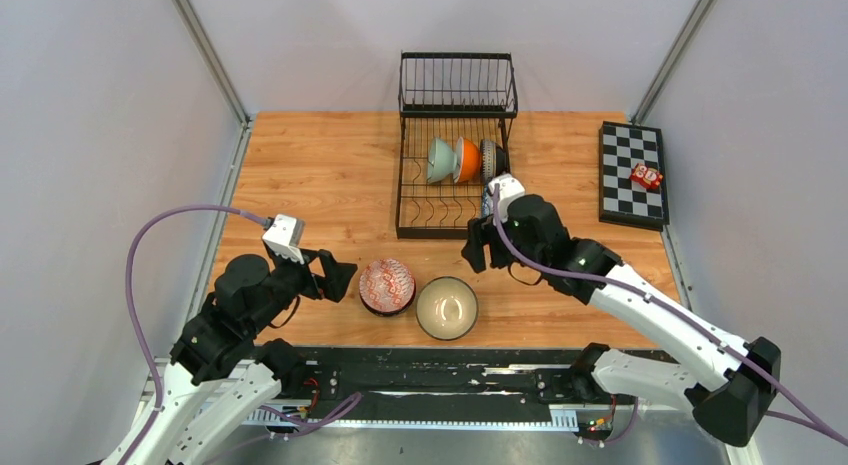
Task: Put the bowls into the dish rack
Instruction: Pick up the bowl from the center of the board.
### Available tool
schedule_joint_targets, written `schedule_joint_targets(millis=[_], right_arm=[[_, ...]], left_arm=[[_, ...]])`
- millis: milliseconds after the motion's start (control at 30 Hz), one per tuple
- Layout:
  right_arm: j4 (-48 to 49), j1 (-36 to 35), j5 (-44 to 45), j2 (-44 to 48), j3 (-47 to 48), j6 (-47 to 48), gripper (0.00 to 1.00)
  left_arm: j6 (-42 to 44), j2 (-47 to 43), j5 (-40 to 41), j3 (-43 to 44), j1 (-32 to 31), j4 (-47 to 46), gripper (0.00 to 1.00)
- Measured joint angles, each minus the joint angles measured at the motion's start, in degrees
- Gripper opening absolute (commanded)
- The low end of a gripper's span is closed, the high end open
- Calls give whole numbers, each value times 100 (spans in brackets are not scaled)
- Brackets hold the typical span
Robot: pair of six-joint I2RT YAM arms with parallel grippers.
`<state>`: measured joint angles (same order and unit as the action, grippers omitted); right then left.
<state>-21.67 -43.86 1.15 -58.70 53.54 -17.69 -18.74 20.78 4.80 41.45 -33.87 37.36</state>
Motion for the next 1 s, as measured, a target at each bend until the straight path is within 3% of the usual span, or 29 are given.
schedule_joint_targets(millis=[400, 1000], right_arm=[[-426, -949, 306, 9, -348, -212, 66], [-844, -1580, 1008, -1279, -323, -254, 49]], left_arm=[[-409, 59, 55, 20, 0, 85, 100], [-852, 385, -166, 109, 0, 393, 100]])
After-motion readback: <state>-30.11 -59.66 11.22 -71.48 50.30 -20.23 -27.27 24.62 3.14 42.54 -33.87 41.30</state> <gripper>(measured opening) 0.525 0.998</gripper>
